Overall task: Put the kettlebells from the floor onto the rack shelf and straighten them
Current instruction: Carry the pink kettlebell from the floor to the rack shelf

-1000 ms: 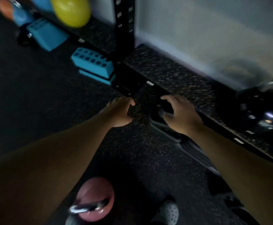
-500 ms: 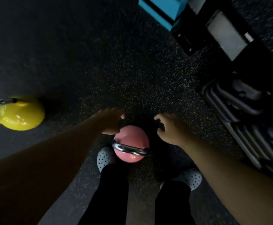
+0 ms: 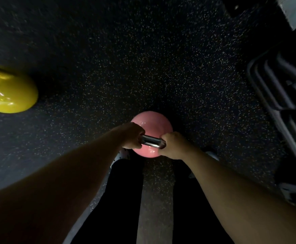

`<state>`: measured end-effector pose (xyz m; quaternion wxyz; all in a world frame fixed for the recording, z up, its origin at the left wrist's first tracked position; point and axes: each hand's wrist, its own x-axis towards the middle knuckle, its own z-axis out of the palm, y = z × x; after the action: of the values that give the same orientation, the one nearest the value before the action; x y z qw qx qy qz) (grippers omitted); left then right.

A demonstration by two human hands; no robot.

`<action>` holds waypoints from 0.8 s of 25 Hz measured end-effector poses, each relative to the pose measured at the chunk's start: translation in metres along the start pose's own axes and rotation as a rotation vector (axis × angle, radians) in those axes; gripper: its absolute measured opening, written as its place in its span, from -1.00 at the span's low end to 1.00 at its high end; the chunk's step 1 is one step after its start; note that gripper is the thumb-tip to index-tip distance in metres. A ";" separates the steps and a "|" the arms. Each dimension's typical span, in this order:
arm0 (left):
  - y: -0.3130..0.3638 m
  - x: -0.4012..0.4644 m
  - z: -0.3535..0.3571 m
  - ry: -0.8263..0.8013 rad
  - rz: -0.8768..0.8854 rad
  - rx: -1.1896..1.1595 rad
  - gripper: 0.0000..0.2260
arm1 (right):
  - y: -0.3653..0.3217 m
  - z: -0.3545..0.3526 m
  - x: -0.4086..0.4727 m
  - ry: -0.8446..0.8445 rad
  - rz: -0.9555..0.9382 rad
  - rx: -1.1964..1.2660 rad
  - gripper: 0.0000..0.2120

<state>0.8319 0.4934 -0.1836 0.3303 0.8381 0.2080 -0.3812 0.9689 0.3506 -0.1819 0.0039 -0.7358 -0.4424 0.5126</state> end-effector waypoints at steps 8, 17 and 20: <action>0.072 -0.029 -0.069 0.131 0.088 -0.009 -0.81 | 0.001 -0.079 -0.074 0.177 0.082 0.202 -0.82; 0.230 -0.024 -0.248 0.244 0.396 0.373 -0.75 | 0.031 -0.226 -0.176 0.608 0.229 0.182 -0.82; 0.293 -0.006 -0.313 0.361 0.528 0.497 -0.76 | 0.058 -0.295 -0.198 0.788 0.243 0.132 -0.83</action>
<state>1.1607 0.5116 0.0904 0.1623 0.9705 -0.0584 -0.1684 1.2135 0.3181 0.0805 0.1598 -0.9206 -0.2833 0.2160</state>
